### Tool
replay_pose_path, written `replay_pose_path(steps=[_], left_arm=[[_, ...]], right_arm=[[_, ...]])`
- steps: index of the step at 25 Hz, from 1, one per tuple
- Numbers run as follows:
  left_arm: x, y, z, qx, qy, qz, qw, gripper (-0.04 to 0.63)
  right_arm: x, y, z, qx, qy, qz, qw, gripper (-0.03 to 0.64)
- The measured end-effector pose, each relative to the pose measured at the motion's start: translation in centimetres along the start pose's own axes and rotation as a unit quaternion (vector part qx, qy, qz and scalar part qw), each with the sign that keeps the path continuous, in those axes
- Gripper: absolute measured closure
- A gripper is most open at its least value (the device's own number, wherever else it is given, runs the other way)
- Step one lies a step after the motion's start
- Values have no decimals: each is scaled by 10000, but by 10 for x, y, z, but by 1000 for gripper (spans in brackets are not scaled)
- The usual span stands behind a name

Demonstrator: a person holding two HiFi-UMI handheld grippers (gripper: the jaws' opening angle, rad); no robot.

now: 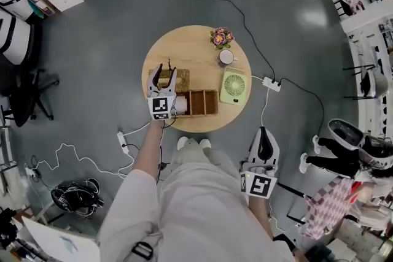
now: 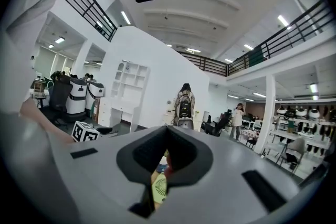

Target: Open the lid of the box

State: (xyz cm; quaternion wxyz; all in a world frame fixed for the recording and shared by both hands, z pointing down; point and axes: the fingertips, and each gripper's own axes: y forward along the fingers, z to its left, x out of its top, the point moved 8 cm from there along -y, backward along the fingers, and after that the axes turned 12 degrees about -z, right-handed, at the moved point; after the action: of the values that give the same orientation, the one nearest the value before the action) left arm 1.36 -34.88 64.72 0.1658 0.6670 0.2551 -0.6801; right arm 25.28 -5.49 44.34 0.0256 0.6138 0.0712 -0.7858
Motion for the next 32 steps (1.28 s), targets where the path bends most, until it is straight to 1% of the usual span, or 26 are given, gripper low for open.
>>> replay_pose_path(steps=[1, 2, 4, 6, 9, 10, 11, 13, 14, 15, 19, 22, 24, 27, 29, 32], left_arm=[[5, -1, -2, -80, -23, -22, 10000, 349], [10, -3, -4, -158, -1, -33, 9999, 315], [23, -11, -7, -276, 79, -63, 9996, 274], [41, -19, -10, -332, 108, -143, 9993, 247], [68, -33, -15, -348, 153, -249, 9990, 244], [76, -38, -15, -338, 220, -258, 9989, 266], [84, -44, -15, -308, 322, -261, 9987, 317], [98, -57, -13, -196, 525, -267, 9981, 518], [104, -64, -13, -151, 557, -282, 9979, 590], [109, -72, -14, -125, 532, -301, 9981, 600], [128, -104, -22, 57, 336, -277, 9990, 600], [142, -137, -36, 144, 156, -417, 9989, 600], [151, -162, -47, 88, 62, -466, 9989, 600], [161, -211, -78, -102, -18, -365, 9993, 598], [165, -248, -103, -229, 49, -243, 9994, 598], [173, -307, -139, -341, 144, 61, 9993, 598]], right_arm=[[-1, 0, -1, -23, 16, -23, 10000, 621], [-2, 0, -1, -31, 34, -41, 10000, 621], [-2, 0, 2, -4, 80, -75, 9999, 621], [2, 2, 5, 85, 125, -123, 9998, 621], [11, 6, 13, 296, 149, -235, 9992, 621], [15, 7, 18, 367, 158, -255, 9989, 621], [18, 8, 23, 433, 168, -271, 9986, 621], [23, 7, 34, 560, 191, -292, 9978, 621], [25, 6, 38, 614, 214, -279, 9975, 621], [26, 4, 42, 658, 252, -247, 9972, 621], [28, -13, 52, 812, 365, -102, 9960, 621], [24, -29, 56, 907, 371, -70, 9952, 621], [21, -39, 60, 974, 396, -92, 9944, 621], [8, -63, 61, 1062, 425, -4, 9934, 621], [1, -84, 60, 1083, 609, 22, 9922, 621], [1, -125, 63, 1142, 951, -87, 9889, 621]])
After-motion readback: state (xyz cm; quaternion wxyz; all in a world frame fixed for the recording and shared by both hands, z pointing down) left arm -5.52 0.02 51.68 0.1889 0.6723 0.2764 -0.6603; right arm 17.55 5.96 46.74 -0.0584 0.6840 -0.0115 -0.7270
